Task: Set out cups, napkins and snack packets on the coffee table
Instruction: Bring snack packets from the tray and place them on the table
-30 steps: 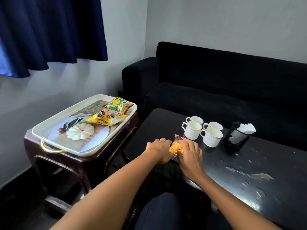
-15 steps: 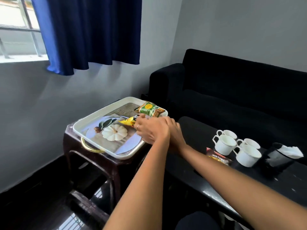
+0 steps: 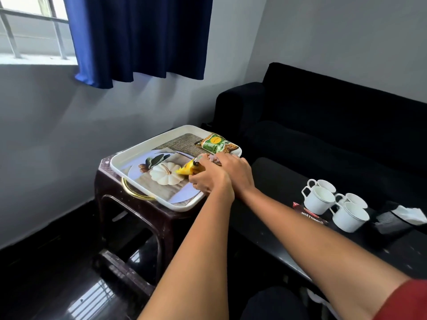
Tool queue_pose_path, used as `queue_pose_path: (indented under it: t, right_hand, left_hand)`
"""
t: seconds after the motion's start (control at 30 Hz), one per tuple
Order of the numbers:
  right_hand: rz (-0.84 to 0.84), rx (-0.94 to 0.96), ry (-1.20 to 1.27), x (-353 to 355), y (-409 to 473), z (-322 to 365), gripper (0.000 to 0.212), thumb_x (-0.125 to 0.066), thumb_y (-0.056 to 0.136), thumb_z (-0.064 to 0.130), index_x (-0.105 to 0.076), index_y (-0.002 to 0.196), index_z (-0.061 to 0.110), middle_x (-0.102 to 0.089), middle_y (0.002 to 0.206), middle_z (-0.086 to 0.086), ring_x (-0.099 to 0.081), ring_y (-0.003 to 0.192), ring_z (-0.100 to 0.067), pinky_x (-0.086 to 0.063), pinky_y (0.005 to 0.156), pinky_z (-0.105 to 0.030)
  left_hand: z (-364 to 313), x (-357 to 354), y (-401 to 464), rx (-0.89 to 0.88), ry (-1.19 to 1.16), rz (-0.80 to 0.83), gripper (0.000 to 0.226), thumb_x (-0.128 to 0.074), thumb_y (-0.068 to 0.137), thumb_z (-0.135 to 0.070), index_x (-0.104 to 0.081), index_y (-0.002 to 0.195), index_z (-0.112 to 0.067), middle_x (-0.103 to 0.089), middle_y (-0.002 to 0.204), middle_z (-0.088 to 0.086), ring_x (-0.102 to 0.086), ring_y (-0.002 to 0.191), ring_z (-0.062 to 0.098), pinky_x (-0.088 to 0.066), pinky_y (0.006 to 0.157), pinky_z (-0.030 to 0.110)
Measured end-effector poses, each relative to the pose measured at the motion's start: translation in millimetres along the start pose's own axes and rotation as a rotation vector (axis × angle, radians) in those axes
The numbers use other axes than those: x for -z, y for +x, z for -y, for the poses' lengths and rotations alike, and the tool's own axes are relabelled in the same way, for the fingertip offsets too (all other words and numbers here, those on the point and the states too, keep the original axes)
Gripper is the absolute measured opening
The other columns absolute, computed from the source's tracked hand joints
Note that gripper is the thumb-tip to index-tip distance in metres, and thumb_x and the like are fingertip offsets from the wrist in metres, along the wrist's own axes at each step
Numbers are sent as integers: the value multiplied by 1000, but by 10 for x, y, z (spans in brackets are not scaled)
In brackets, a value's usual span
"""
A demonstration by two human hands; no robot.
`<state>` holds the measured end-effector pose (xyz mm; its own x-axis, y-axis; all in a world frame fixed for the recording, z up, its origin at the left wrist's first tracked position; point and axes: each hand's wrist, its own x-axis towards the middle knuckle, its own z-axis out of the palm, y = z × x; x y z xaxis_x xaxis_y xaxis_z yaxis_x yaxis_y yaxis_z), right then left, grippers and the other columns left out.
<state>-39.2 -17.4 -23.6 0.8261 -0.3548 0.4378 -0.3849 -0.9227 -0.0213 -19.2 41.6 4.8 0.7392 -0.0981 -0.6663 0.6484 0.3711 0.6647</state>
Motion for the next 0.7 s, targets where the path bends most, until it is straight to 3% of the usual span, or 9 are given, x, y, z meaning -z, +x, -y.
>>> queue_pose_path:
  t: [0.13,0.2,0.3,0.4,0.47,0.6,0.7]
  right_hand:
    - [-90,131,-183,224,-177,-71,27,-45,94,29,-61,109,14,-68,101,-3,-61,97,-25,-41,77,-36]
    - [-195,138,-175,389,-343,-150,24,-47,89,21,-67,100,12,-69,86,-4,-64,80,-26,-44,65,-36]
    - [-244,108,-165,608,-628,-314,27,-46,86,16,-67,103,11,-68,82,-5,-62,72,-25,-48,61,-36]
    - [-225,27,-140,800,-899,-549,27,-64,82,14,-65,108,9,-67,87,-6,-63,75,-26,-47,63,-36]
    - [-200,-35,-89,949,-1114,-697,32,-63,85,19,-61,116,10,-66,95,-6,-62,83,-26,-45,69,-37]
    - [-203,-116,-55,1254,-1586,-936,35,-61,87,28,-56,120,17,-62,103,0,-59,91,-20,-39,70,-25]
    - [-115,-235,75,1478,-1978,-1026,48,-62,83,45,-50,124,23,-55,113,6,-55,97,-13,-42,74,-25]
  left_hand:
    - [-35,-25,-95,103,-183,150,64,-62,83,-49,-48,125,-3,-60,122,17,-61,105,33,-51,89,41]
    - [-18,-26,-159,113,-171,243,53,-62,85,-40,-53,122,-3,-64,113,15,-65,92,29,-55,81,39]
    - [48,-26,-315,100,-55,431,34,-55,93,-26,-55,119,-4,-66,102,13,-63,80,22,-52,67,32]
    - [174,-62,-586,43,120,564,31,-52,93,-20,-52,121,-6,-62,102,12,-61,90,24,-49,67,32]
    - [299,-82,-766,-8,240,650,28,-52,93,-19,-51,118,-7,-60,104,12,-62,94,25,-50,69,32]
    - [573,-44,-1031,-109,447,835,12,-54,93,-20,-57,86,-11,-64,85,7,-64,74,19,-52,68,31]
    - [730,40,-1212,-140,557,951,14,-56,93,-19,-59,80,-13,-64,75,4,-62,68,18,-53,64,32]
